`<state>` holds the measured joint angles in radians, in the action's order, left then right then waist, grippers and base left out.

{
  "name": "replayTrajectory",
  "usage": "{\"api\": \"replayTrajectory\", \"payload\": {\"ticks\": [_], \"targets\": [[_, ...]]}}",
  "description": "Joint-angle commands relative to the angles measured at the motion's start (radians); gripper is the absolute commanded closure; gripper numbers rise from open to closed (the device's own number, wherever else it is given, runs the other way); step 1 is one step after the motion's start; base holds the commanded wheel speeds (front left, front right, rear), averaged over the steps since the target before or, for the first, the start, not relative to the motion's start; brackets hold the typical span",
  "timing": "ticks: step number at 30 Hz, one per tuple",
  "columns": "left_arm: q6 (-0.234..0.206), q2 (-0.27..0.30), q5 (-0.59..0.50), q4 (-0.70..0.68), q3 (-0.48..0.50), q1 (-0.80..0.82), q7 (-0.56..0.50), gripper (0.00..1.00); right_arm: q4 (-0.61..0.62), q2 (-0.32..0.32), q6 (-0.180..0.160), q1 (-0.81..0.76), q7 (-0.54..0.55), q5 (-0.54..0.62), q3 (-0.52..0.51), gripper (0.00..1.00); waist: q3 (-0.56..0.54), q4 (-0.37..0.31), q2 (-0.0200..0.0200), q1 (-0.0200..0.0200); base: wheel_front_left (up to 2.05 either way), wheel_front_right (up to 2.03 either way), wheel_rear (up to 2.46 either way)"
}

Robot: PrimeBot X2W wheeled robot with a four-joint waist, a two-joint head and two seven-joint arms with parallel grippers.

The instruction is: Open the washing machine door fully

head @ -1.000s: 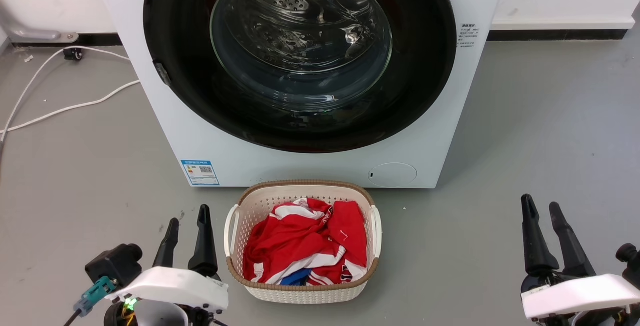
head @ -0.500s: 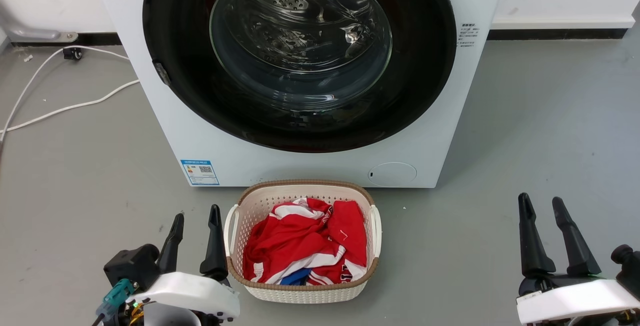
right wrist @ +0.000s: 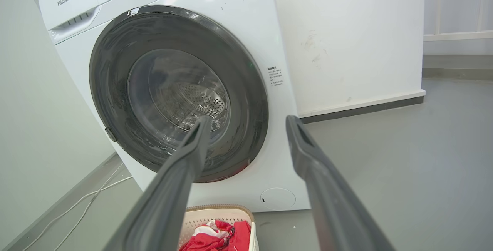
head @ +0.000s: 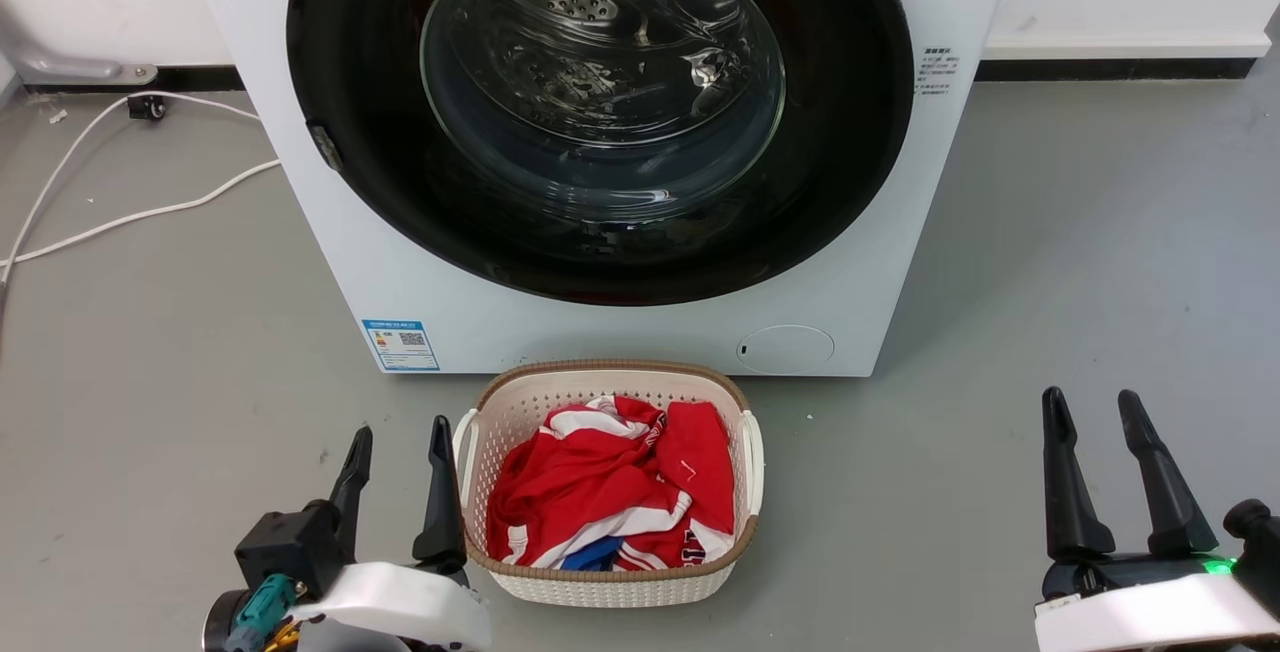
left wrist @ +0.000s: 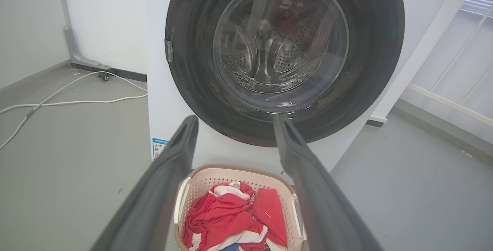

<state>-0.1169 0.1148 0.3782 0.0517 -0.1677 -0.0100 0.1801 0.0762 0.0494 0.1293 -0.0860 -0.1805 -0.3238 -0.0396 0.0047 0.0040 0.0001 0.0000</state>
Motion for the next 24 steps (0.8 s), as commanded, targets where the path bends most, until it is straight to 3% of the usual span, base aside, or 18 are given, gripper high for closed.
{"api": "replayTrajectory", "payload": {"ticks": [1, 24], "targets": [[0.001, -0.002, -0.024, -0.011, -0.002, -0.001, 0.01, 0.0, 0.019, 0.002, 0.002, -0.006, -0.009, 0.022, 0.001, 0.0, 0.0, 0.001, -0.0001, 0.0, 0.0, 0.0, 0.0], [0.05, -0.051, -0.18, -0.018, 0.045, -0.036, 0.057, 0.0, 0.06, 0.002, 0.002, -0.038, -0.058, 0.13, 0.007, 0.0, -0.006, -0.002, -0.0001, 0.0, 0.0, 0.0, 0.0]]}}
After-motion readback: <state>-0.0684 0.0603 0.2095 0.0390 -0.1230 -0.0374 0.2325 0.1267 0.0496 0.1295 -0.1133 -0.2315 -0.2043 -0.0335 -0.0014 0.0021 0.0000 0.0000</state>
